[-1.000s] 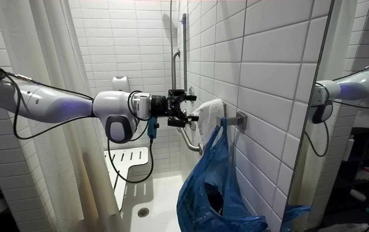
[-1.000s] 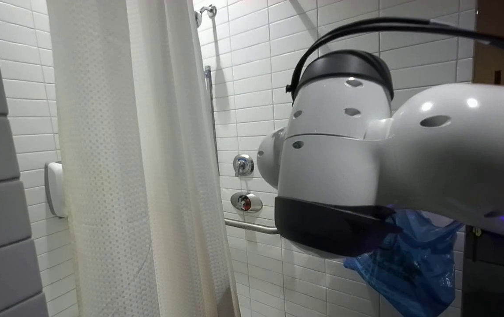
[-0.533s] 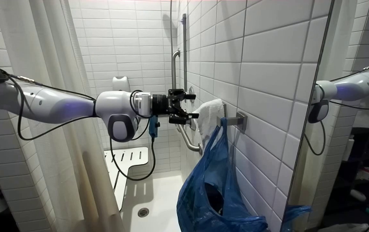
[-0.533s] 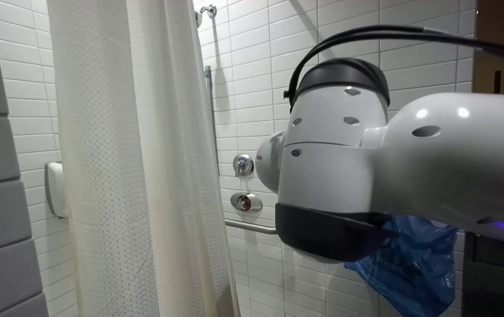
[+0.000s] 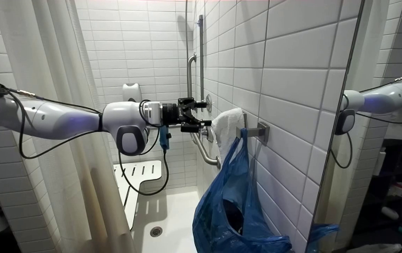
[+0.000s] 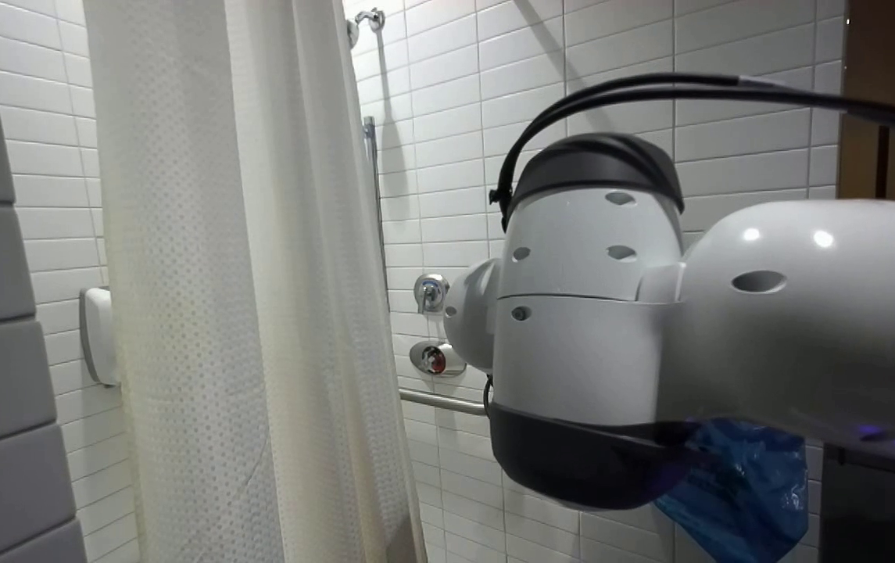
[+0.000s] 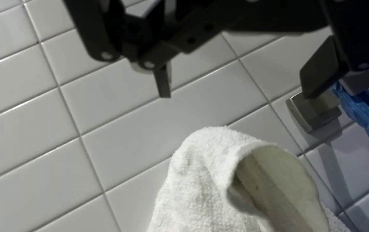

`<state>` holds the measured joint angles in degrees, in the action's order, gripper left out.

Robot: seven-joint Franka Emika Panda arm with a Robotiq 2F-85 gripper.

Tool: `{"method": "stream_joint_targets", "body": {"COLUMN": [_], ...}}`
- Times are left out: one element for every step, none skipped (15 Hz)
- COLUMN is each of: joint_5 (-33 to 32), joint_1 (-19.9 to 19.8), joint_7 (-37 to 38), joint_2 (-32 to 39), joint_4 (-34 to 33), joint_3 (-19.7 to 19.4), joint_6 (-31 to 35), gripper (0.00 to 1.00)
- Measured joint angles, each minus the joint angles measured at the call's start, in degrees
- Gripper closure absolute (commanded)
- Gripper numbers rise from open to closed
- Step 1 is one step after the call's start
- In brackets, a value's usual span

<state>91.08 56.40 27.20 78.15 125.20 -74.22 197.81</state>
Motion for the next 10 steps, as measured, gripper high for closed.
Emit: {"method": "stream_joint_targets", "body": {"joint_5": [0.00,0.00,0.00,-0.01,-0.01,-0.02,-0.03,-0.04,-0.06,-0.14], "joint_1": [-0.05,-0.12,-0.24,-0.36,-0.57,-0.88,-1.25,-1.64,-2.05,-2.53], "joint_7": [-0.31,-0.64,-0.95,-1.24,-1.64,-2.05,-2.46,-2.87,-3.24,-3.68], "joint_2": [0.12,0.23,0.27,0.28,0.28,0.28,0.28,0.28,0.28,0.28], "joint_4": [-0.09,-0.10,-0.09,-0.09,-0.07,-0.02,0.04,0.06,0.07,0.07], "joint_3": [0.03,0.06,0.10,0.15,0.23,0.33,0.45,0.57,0.66,0.75], "joint_6": [-0.02,-0.02,-0.02,-0.02,-0.02,-0.02,-0.02,-0.02,-0.02,-0.02], "gripper": [0.00,0.00,0.00,0.00,0.00,0.00,0.00,0.00,0.00,0.00]}}
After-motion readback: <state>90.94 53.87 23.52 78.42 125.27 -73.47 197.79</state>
